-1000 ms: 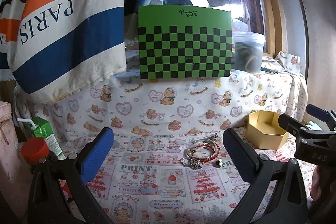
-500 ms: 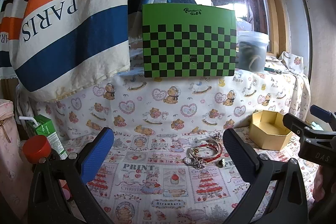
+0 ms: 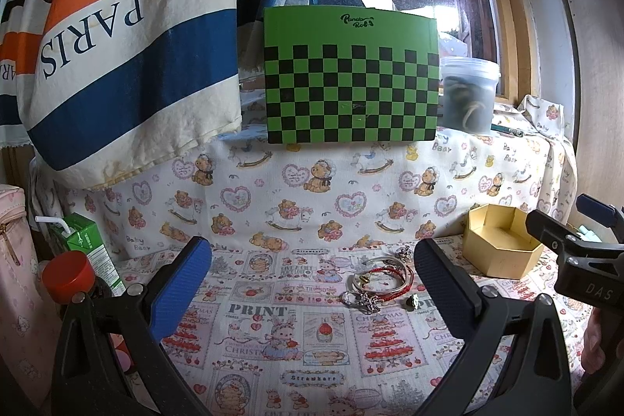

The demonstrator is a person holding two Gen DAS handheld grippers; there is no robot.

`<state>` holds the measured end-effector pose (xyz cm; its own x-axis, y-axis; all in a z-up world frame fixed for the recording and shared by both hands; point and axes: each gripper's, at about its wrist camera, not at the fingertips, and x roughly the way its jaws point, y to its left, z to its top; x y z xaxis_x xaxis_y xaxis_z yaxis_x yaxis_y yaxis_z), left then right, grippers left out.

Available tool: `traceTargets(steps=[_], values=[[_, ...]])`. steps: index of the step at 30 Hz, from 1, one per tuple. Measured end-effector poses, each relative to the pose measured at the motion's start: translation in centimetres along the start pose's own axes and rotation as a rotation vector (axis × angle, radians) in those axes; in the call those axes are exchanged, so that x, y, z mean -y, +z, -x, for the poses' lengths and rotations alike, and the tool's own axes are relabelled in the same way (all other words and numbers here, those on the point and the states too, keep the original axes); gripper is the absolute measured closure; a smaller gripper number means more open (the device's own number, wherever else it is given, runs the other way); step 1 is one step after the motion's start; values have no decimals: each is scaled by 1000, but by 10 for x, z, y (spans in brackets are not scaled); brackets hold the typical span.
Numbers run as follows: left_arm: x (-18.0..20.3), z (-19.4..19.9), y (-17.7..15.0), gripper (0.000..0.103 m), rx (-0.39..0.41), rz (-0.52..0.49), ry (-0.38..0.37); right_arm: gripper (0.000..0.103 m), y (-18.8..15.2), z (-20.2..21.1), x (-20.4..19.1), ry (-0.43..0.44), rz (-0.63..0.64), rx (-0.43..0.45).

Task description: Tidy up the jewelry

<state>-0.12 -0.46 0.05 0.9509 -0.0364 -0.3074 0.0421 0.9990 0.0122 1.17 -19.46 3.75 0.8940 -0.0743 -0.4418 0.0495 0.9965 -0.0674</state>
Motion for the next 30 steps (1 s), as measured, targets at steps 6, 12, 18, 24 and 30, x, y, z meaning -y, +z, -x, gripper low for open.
traceTargets(steps=[6, 12, 18, 24, 30], values=[[0, -8, 0, 0, -31, 0, 37, 0, 0, 0, 0, 2, 0, 0], [-4, -8, -1, 0, -32, 12, 38, 0, -1, 1, 4, -29, -23, 5], [-4, -7, -1, 0, -33, 15, 27, 0, -1, 1, 9, -49, -48, 15], [-10, -11, -1, 0, -65, 38, -44, 0, -2, 0, 11, -41, -46, 11], [-20, -23, -2, 6, -135, 91, -77, 0, -2, -2, 9, -35, -29, -5]])
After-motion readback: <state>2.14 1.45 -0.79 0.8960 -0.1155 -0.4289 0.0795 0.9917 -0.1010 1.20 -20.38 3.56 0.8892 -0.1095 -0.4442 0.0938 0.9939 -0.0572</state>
